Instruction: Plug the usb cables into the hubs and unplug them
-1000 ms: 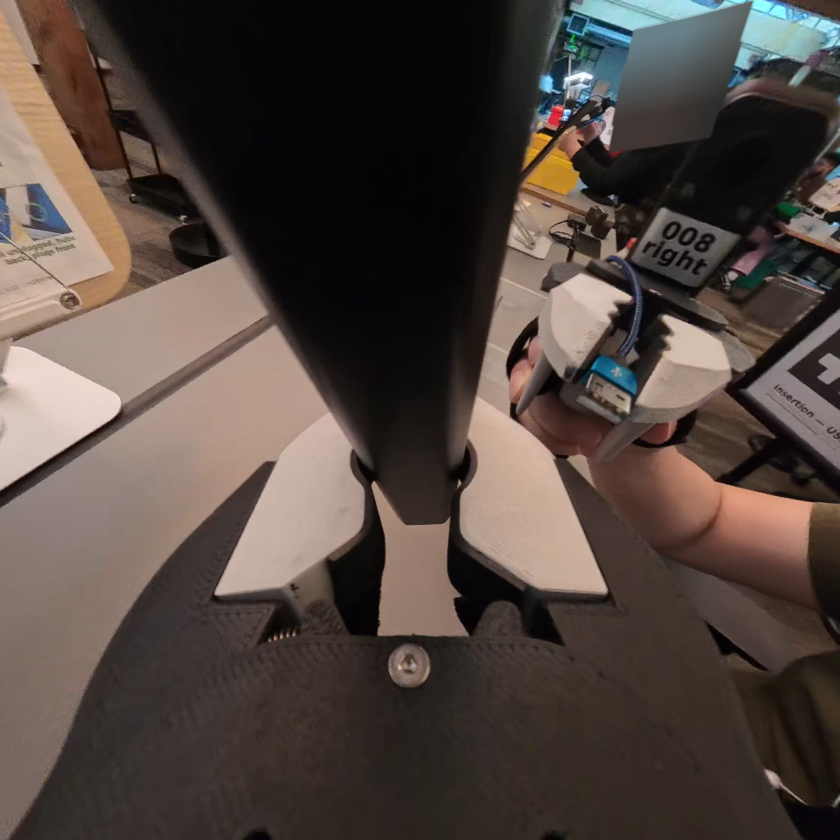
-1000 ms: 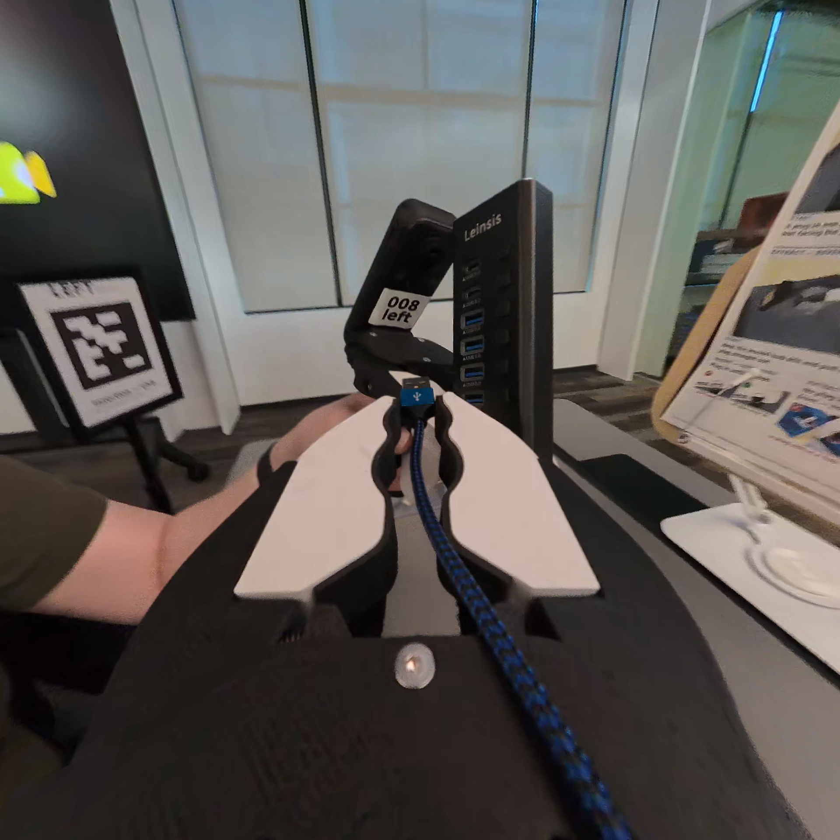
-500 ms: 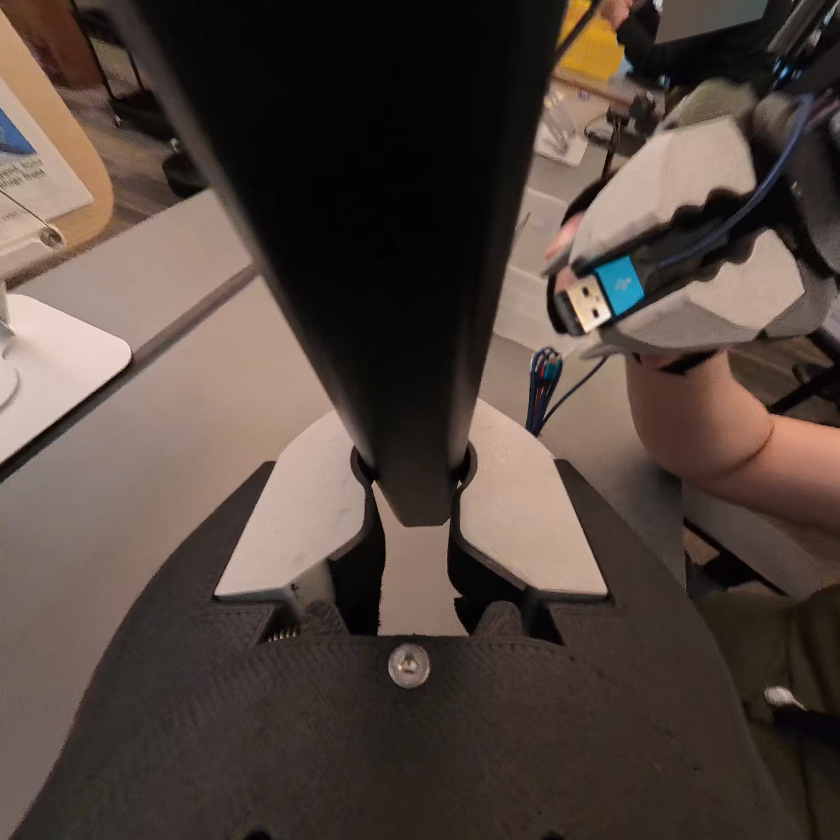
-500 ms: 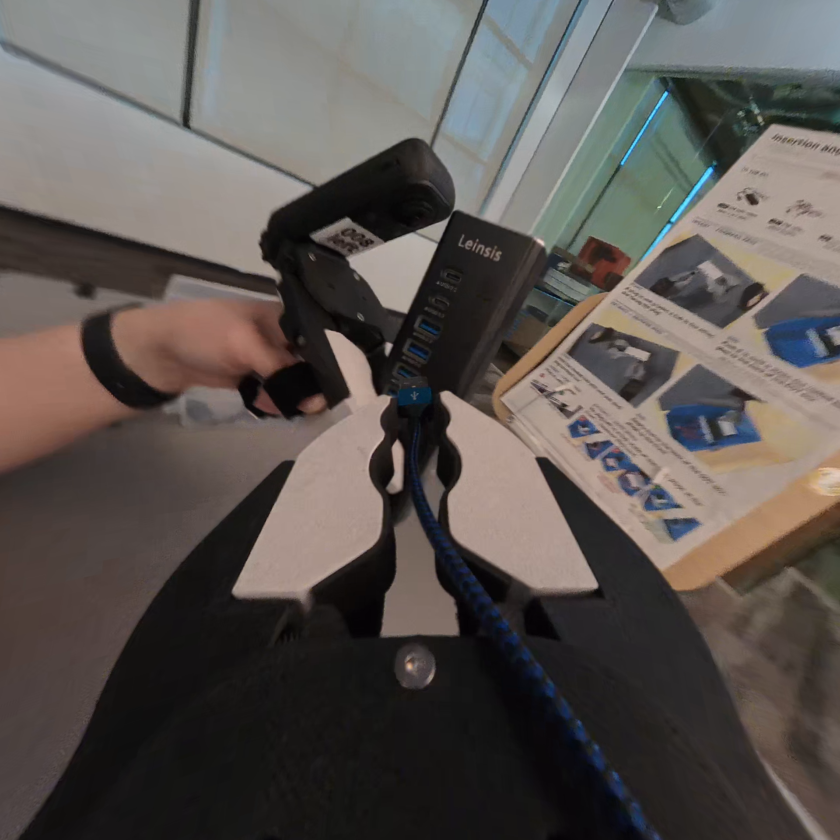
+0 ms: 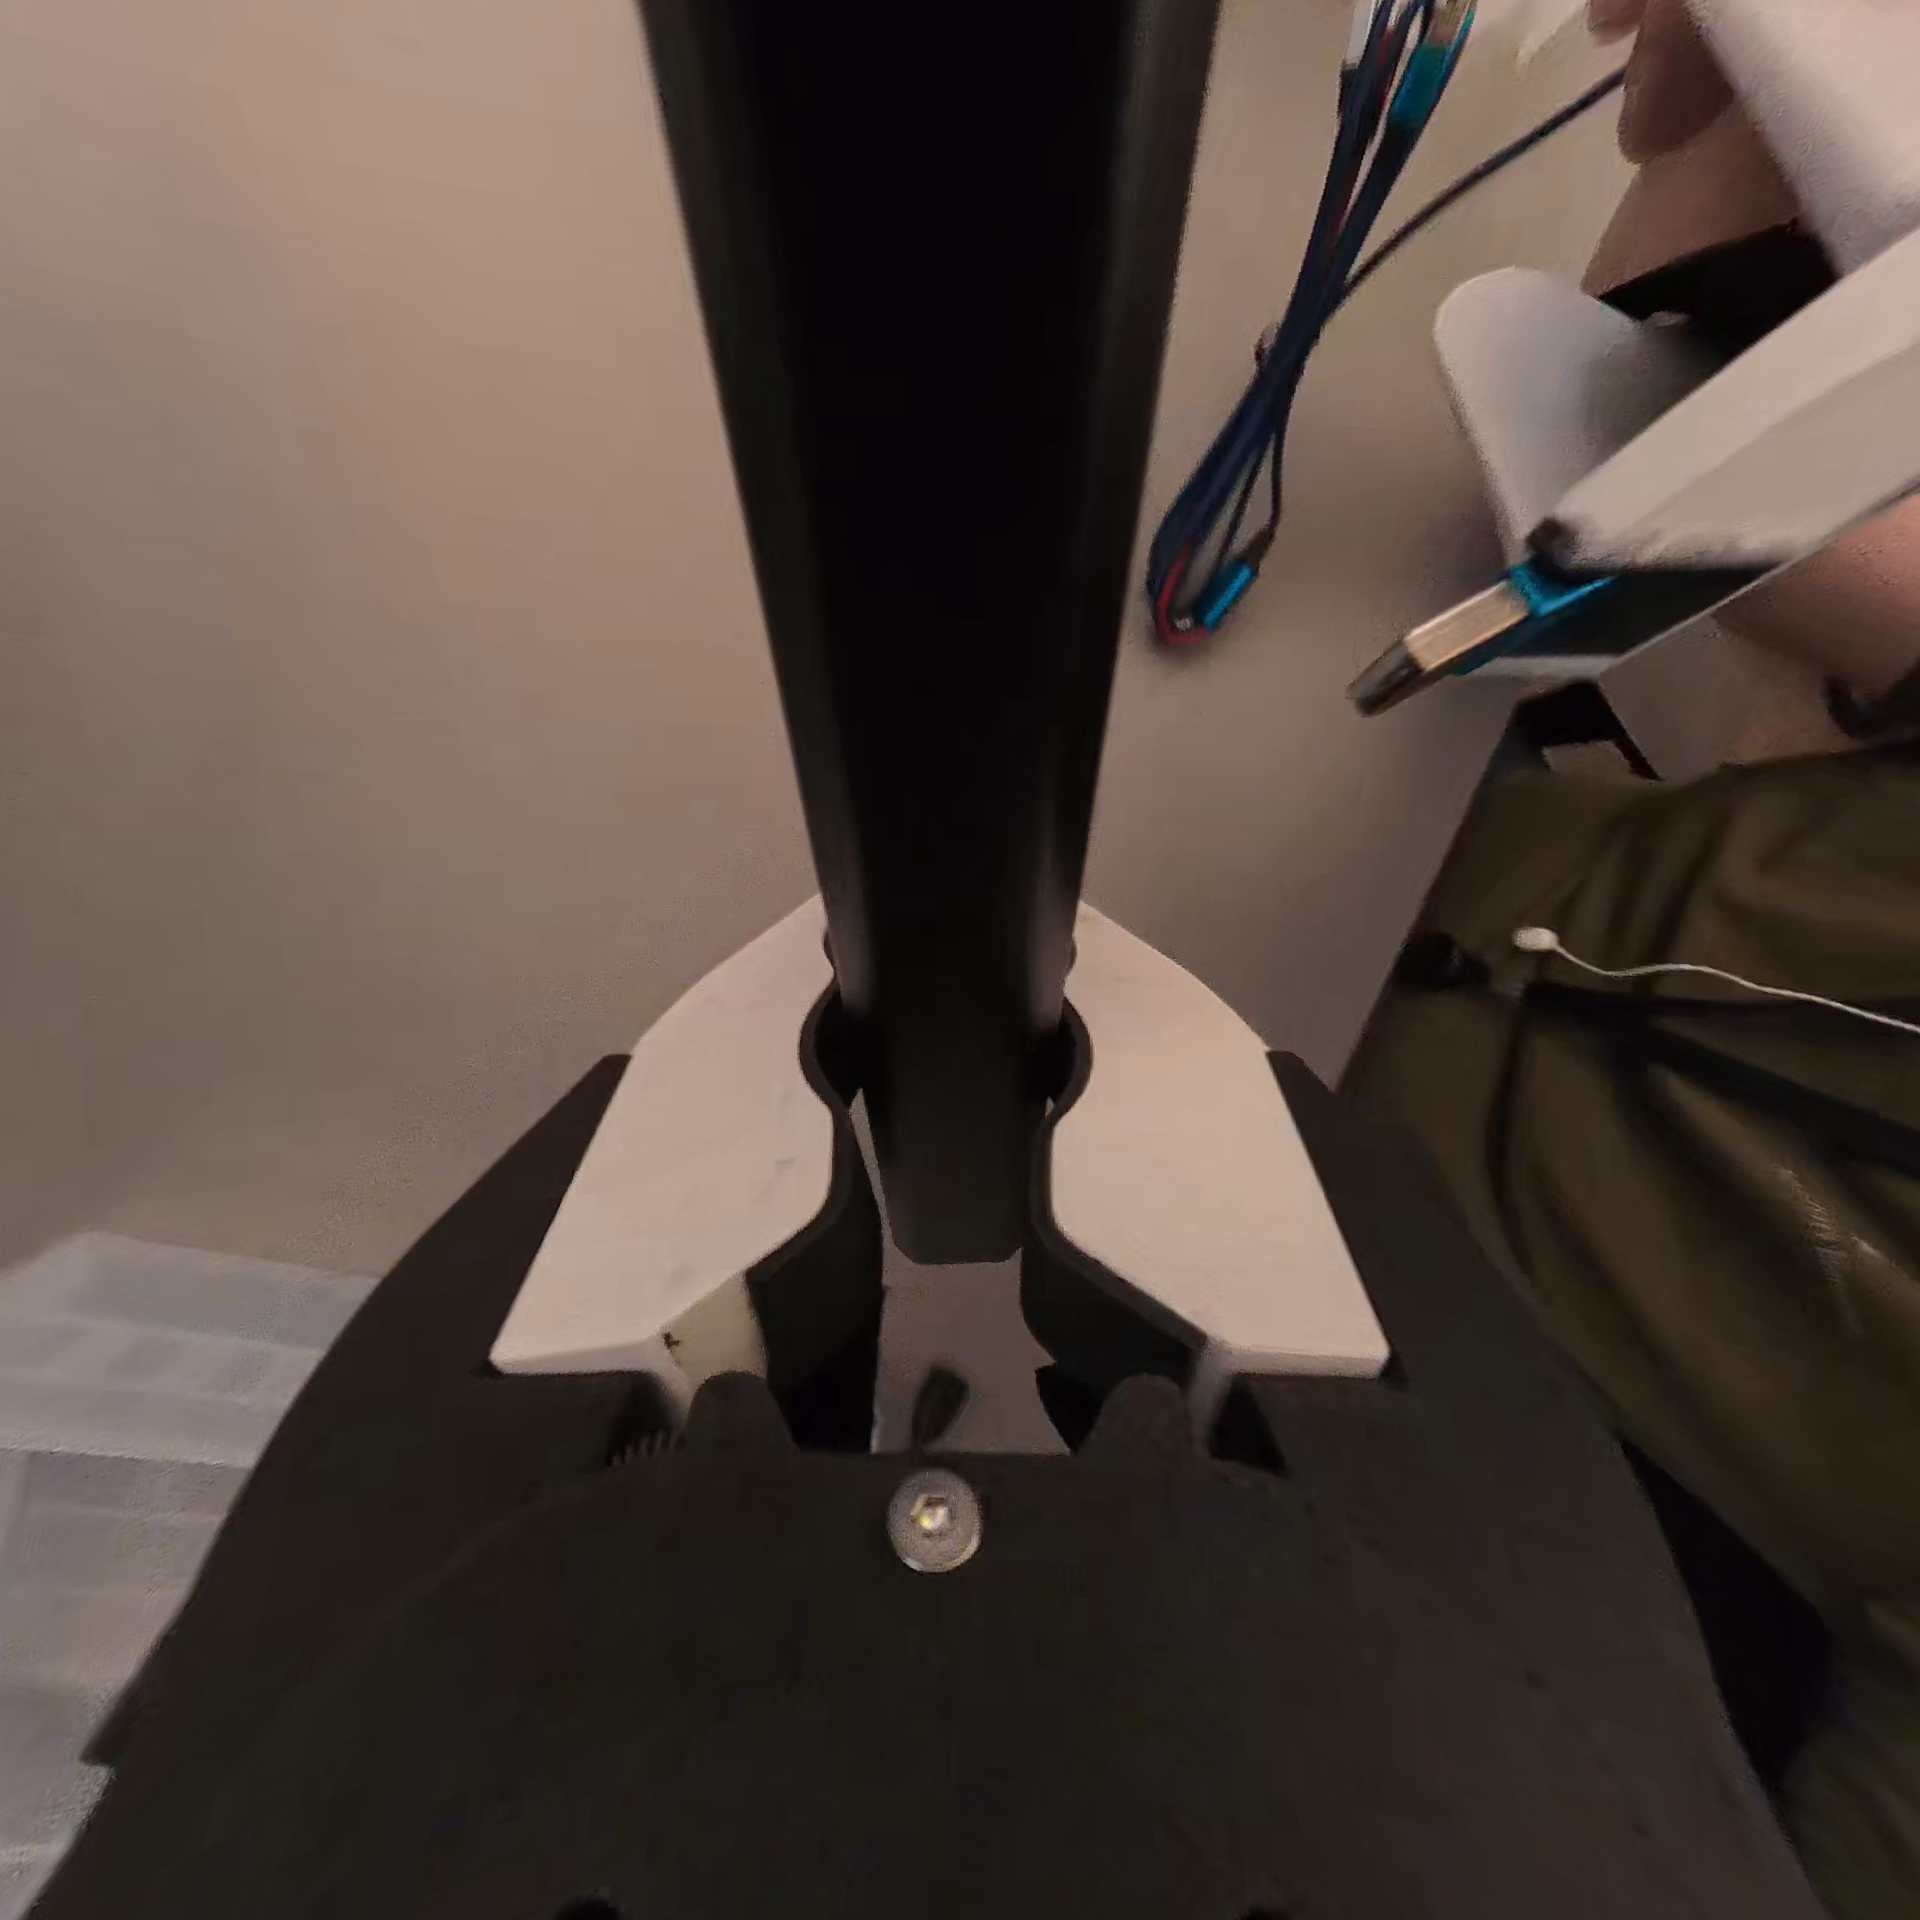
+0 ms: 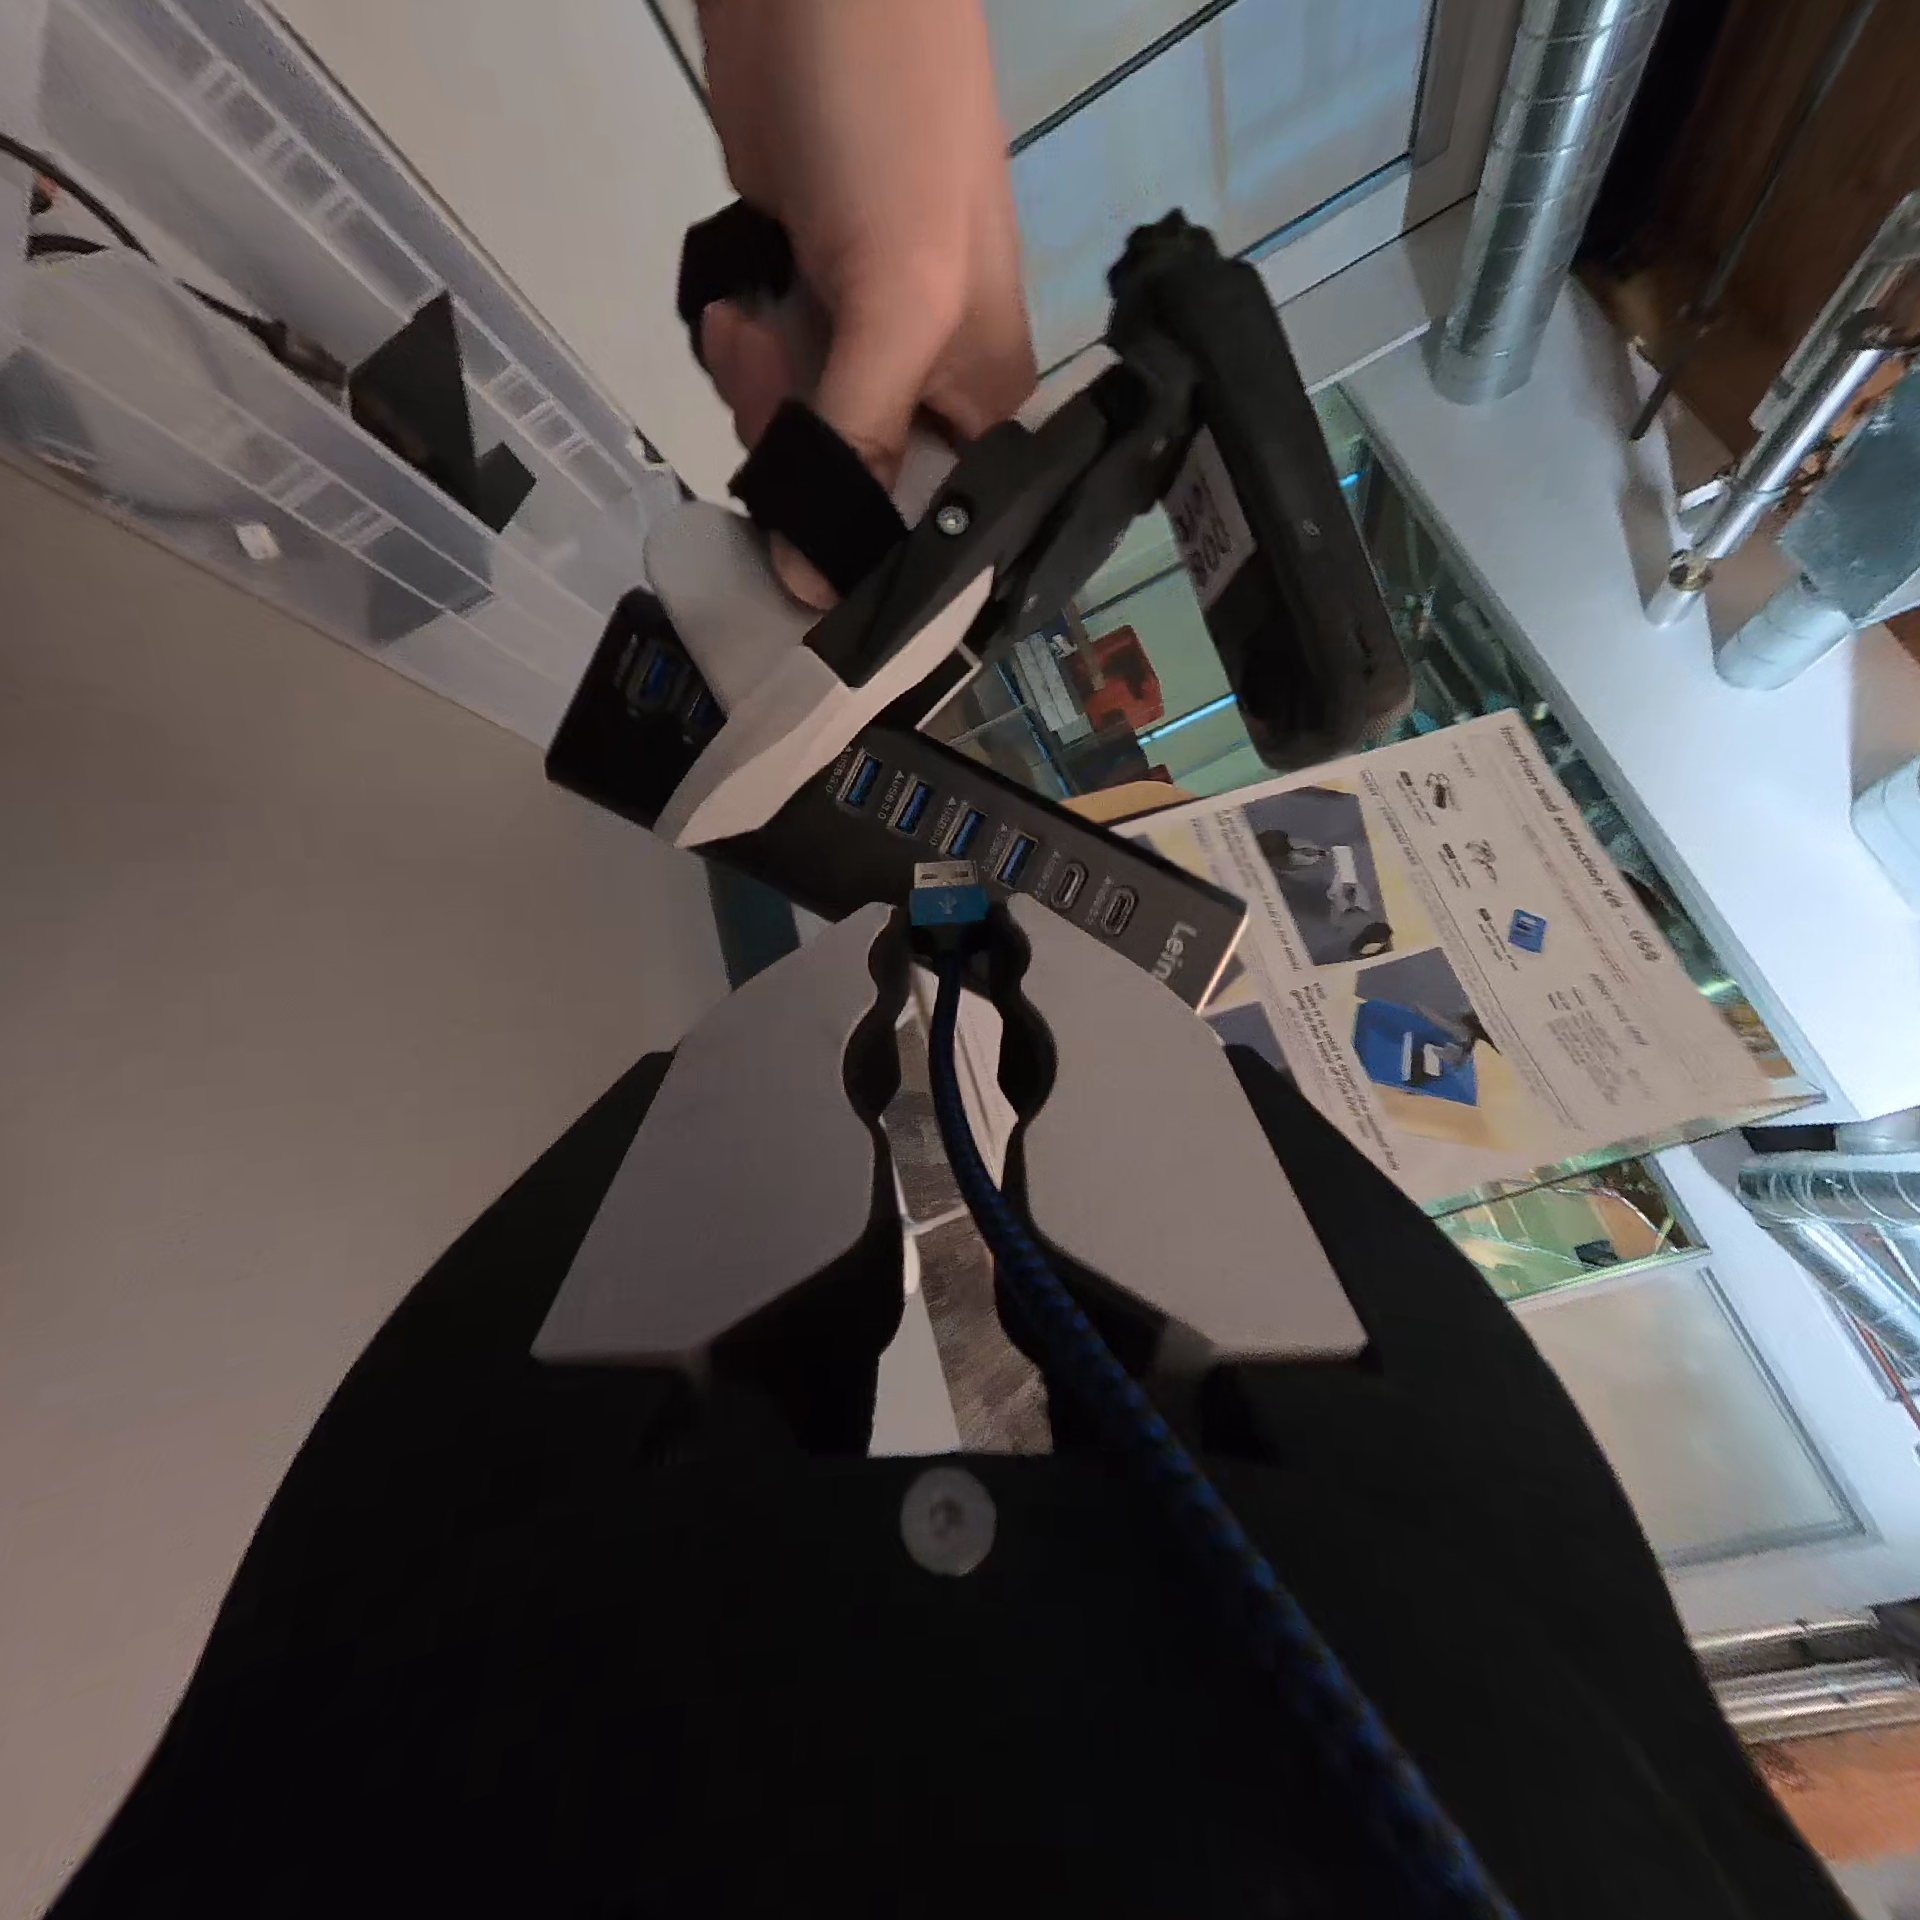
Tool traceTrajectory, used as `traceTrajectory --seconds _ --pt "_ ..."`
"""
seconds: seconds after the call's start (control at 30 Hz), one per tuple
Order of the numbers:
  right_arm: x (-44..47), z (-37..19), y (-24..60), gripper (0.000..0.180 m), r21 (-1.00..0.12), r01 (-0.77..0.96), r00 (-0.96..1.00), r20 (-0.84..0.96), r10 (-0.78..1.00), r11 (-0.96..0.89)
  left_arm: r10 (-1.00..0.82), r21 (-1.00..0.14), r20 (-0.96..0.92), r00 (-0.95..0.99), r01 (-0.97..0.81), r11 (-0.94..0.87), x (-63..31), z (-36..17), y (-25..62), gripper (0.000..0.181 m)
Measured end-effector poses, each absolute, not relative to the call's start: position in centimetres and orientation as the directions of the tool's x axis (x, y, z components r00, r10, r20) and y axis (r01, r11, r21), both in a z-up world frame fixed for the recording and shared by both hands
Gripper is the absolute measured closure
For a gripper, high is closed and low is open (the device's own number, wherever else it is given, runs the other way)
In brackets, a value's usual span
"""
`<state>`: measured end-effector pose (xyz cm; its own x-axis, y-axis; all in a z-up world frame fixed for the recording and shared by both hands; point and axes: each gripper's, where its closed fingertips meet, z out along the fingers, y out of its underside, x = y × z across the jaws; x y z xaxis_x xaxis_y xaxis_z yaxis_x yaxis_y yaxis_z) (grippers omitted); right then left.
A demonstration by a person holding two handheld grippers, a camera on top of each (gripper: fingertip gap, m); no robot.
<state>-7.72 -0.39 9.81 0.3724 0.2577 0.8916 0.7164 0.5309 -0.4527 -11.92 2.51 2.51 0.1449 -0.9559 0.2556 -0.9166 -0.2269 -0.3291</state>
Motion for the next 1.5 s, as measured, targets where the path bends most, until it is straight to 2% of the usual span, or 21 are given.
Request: traceTrajectory --seconds 0.13,0.3,0.4,0.5,0.63,0.9,1.03,1.23,1.5 --pt "-9.1 7.3 0.0 0.165 -0.42 0.74 0.3 0.905 0.301 0.525 -0.927 -0.248 0.333 0.173 -0.932 -0.263 -13.0 -0.4 1.3 0.152" --pt "-9.8 5.1 0.2 0.165 -0.356 0.772 0.206 0.924 0.324 0.526 -0.901 -0.24 0.382 0.207 -0.919 -0.313 -13.8 -2.7 0.7 0.152" --pt "-10.4 4.6 0.3 0.165 -0.334 0.773 0.185 0.932 0.312 0.54 -0.899 -0.218 0.381 0.215 -0.924 -0.313 -14.1 -2.7 0.5 0.152" --pt "-11.1 3.7 0.5 0.165 -0.245 0.798 0.117 0.959 0.257 0.55 -0.896 -0.184 0.381 0.227 -0.931 -0.314 -14.3 -2.5 0.4 0.152" --pt "-11.6 3.0 0.9 0.165 -0.162 0.824 0.061 0.978 0.199 0.543 -0.896 -0.122 0.372 0.243 -0.944 -0.307 -14.9 -3.0 0.2 0.152" --pt "-12.6 1.9 0.8 0.164 -0.077 0.827 -0.023 0.985 0.17 0.556 -0.877 0.017 0.376 0.299 -0.949 -0.316 -15.9 -3.7 -0.3 0.152" --pt "-12.9 1.3 0.6 0.165 0.013 0.832 -0.106 0.985 0.136 0.554 -0.868 0.072 0.378 0.321 -0.945 -0.318 -16.2 -4.0 -0.5 0.152" --pt "-12.8 0.2 0.9 0.165 -0.035 0.861 -0.106 0.963 0.246 0.507 -0.865 0.109 0.363 0.346 -0.938 -0.329 -16.3 -4.6 -0.5 0.152" --pt "-12.8 0.8 1.3 0.165 -0.075 0.861 -0.048 0.973 0.225 0.503 -0.887 0.095 0.321 0.333 -0.943 -0.319 -15.9 -3.7 -0.3 0.152"
